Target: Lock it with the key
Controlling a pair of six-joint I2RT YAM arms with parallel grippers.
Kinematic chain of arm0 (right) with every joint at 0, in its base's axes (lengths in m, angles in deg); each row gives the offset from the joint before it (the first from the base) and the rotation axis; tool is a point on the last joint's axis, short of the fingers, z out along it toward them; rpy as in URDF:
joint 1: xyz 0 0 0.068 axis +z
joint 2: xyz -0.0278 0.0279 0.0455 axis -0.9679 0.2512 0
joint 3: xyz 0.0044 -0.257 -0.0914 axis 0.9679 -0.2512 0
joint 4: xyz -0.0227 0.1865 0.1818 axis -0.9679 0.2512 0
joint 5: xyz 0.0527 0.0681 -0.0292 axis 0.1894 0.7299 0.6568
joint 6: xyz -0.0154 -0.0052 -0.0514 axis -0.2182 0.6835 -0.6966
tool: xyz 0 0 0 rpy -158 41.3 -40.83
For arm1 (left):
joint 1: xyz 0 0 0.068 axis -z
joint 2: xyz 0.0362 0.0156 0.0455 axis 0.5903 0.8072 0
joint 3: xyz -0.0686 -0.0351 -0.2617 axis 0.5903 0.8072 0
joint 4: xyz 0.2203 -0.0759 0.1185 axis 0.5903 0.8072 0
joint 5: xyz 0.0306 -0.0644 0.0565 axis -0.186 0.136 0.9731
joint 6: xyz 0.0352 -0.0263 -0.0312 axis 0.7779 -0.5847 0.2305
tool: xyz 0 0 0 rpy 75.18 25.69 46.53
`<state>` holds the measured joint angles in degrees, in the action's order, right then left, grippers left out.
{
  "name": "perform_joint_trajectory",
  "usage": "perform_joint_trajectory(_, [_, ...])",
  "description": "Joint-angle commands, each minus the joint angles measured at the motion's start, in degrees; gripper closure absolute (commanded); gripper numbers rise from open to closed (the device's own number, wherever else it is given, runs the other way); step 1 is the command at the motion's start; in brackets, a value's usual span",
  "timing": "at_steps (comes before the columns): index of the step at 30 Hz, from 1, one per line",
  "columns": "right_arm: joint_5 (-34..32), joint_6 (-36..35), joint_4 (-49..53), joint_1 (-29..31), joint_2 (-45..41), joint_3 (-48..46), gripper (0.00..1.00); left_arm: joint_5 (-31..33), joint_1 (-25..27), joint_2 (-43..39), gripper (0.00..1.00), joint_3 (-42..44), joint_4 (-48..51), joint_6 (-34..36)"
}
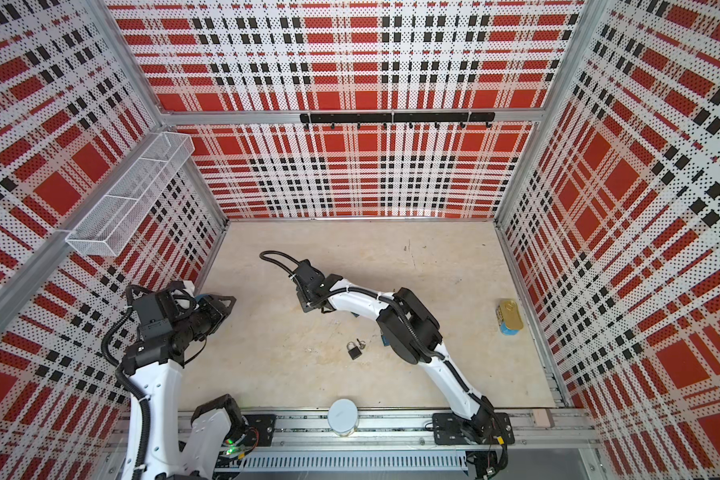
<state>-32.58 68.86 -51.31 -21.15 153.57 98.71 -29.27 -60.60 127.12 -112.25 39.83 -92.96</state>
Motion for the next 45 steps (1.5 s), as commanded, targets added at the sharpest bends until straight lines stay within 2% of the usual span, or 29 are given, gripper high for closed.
perform_joint_trajectory(1, [1.1, 0.6, -0.1, 0.0, 4.1, 9.1, 0.39, 0.4, -0.8, 0.4, 0.61, -0.7, -0.3, 0.0])
perform_joint_trajectory(8, [-3.1, 1.8, 3.8, -0.4, 15.3, 24.8, 0.34, 1.4, -0.8, -2.1, 0.61, 0.6, 2.9, -0.5])
perform_joint_trajectory(15, [-6.9, 1.3, 2.6, -1.0, 19.9, 29.1, 0.33, -2.9, -0.8, -4.7, 0.61, 4.1, 3.2, -3.5])
perform_joint_trajectory(24, [-8.7, 1.0, 4.2, -1.1, 22.5, 31.4, 0.36, -3.3, -0.8, -4.5, 0.61, 3.2, 3.0, -2.9])
perform_joint_trajectory(31, [-9.3, 0.8, 5.8, -1.5, 22.0, 29.5, 0.42, -3.3, -0.8, -4.3, 0.61, 3.9, 2.0, -3.4])
perform_joint_trajectory(45, [-8.2, 1.1, 5.4, -1.7, 20.4, 25.0, 0.42, -4.5, -0.7, -4.8, 0.61, 5.2, 0.9, -4.4])
